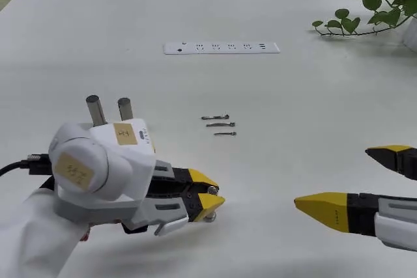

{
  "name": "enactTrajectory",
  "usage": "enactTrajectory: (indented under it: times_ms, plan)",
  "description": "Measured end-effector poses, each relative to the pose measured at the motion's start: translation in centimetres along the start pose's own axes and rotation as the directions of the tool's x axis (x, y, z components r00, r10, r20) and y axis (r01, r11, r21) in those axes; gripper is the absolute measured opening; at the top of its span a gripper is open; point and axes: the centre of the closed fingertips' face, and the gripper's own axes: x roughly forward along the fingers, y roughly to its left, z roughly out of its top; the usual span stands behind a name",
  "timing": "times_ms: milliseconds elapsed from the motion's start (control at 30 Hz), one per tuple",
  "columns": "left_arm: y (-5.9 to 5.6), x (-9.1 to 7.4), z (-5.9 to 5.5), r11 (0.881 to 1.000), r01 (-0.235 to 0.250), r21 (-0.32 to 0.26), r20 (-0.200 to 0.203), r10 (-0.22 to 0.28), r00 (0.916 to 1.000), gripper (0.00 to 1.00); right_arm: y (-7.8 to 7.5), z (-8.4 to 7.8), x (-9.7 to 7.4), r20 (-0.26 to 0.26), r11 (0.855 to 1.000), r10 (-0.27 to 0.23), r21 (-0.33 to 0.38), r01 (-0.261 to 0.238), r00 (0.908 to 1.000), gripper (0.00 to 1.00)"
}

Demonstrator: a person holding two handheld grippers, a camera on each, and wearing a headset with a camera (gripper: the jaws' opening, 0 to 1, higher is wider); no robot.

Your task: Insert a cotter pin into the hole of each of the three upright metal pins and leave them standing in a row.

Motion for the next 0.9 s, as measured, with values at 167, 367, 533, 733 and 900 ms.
enactTrajectory:
  times_ms: [167, 367, 533, 733, 900]
  plan:
    - [0.0, 0.1, 0.0, 1.0, 0.002, 0.016, 0.003, -0.002, 1.0, 0.06, 0.1, 0.1, 0.1, 0.0, 1.0, 0.004, -0.004, -0.004, 1.0, 0.9]
    - [-0.1, -0.1, -0.1, 1.0, 0.0, 0.026, 0.002, 0.0, 1.0, 0.06, 0.3, 0.1, 0.2, -0.003, 1.0, 0.008, -0.006, -0.008, 1.0, 0.9]
    - [-0.2, -0.2, -0.1, 1.0, 0.009, 0.022, -0.009, -0.009, 0.9999, 0.06, 0.5, -0.1, 0.3, -0.008, 1.0, 0.013, -0.006, -0.013, 0.9999, 0.9]
    - [-0.5, -0.5, -0.7, 1.0, 0.012, -0.006, -0.043, -0.013, 0.999, 0.12, 0.7, 0.0, 0.2, -0.003, 1.0, 0.016, -0.007, -0.016, 0.9999, 0.9]
    - [-0.8, -1.4, -0.8, 0.999, 0.004, -0.04, -0.043, -0.005, 0.999, 0.28, 0.7, -0.1, 0.1, -0.002, 1.0, 0.017, -0.005, -0.017, 0.9998, 0.9]
